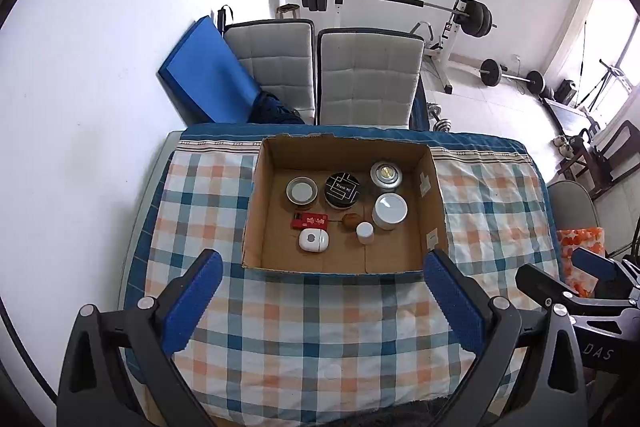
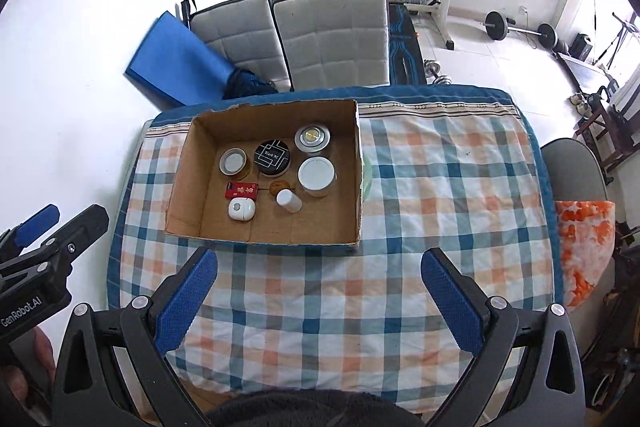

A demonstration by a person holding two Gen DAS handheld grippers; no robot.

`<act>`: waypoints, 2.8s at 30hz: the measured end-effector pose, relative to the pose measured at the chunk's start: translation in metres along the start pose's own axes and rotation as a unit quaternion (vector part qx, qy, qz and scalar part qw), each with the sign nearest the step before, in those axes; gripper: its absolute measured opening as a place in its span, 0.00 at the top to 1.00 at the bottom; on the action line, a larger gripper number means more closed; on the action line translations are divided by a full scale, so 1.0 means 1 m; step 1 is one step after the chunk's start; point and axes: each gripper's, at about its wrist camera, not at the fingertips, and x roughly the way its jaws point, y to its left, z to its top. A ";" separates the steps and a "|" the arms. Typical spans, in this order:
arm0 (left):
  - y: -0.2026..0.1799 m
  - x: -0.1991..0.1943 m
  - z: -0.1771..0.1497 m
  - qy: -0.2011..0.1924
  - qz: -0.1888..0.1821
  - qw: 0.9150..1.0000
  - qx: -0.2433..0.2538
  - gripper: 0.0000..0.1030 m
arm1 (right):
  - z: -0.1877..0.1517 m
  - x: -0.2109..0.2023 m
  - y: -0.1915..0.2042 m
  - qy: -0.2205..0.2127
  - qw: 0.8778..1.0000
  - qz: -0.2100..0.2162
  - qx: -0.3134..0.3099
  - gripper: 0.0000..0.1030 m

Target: Organize rigid objects

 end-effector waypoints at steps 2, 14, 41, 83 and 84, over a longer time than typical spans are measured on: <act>-0.001 -0.010 -0.002 -0.008 0.004 1.000 0.000 0.00 | -0.003 -0.013 -0.002 -0.008 1.000 -0.001 0.002 0.00; -0.008 -0.041 -0.002 -0.040 0.000 0.999 0.003 0.00 | -0.005 -0.063 -0.002 -0.060 0.997 -0.039 -0.005 0.00; -0.009 -0.055 -0.001 -0.053 -0.005 0.999 0.007 0.00 | -0.001 -0.080 0.000 -0.101 0.992 -0.070 -0.002 0.00; -0.017 -0.036 -0.002 -0.037 -0.024 0.999 0.023 0.00 | -0.007 -0.069 -0.011 -0.086 0.993 -0.082 0.015 0.00; -0.018 -0.035 -0.002 -0.036 -0.025 0.999 0.023 0.00 | -0.008 -0.069 -0.011 -0.087 0.993 -0.083 0.015 0.00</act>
